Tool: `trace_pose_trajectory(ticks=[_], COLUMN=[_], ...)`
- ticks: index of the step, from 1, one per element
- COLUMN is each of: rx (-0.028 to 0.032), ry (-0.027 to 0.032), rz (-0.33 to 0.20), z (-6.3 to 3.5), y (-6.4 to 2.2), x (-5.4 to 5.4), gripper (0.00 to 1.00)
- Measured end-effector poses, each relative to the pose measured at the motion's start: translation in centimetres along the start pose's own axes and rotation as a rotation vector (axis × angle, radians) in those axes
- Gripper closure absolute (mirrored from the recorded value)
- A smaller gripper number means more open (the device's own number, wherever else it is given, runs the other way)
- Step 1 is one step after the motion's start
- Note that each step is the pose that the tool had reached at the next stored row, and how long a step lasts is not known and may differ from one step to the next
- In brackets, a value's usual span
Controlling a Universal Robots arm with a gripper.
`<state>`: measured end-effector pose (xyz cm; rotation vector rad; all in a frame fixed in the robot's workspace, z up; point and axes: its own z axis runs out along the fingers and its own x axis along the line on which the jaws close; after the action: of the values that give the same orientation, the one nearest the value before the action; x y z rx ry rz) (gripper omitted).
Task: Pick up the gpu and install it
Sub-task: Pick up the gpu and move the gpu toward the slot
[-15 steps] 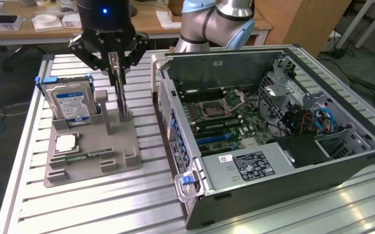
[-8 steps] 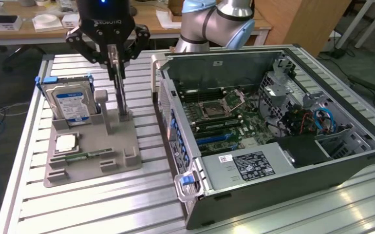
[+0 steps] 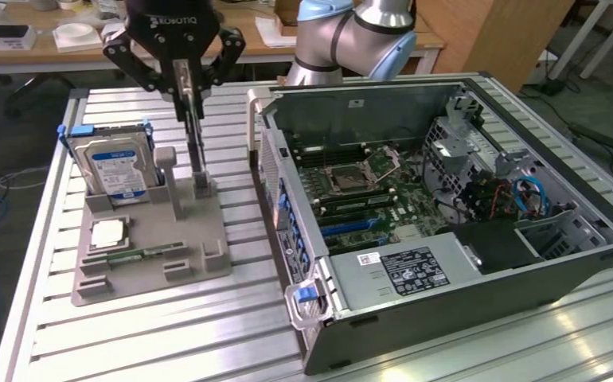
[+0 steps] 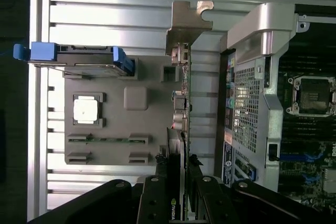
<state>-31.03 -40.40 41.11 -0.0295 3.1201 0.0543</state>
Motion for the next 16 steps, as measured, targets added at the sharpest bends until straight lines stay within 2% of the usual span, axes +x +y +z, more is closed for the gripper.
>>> trace_pose_trajectory(ticks=[3,9,16], rx=[0.0,0.0001,0.0], ry=[0.0,0.0001,-0.0001], rz=[0.0,0.0,0.0], z=[-0.45,-0.49,-0.45], y=[0.01,0.02,-0.01], x=[0.0,-0.1,-1.5], gripper=[0.74,0.74,0.74])
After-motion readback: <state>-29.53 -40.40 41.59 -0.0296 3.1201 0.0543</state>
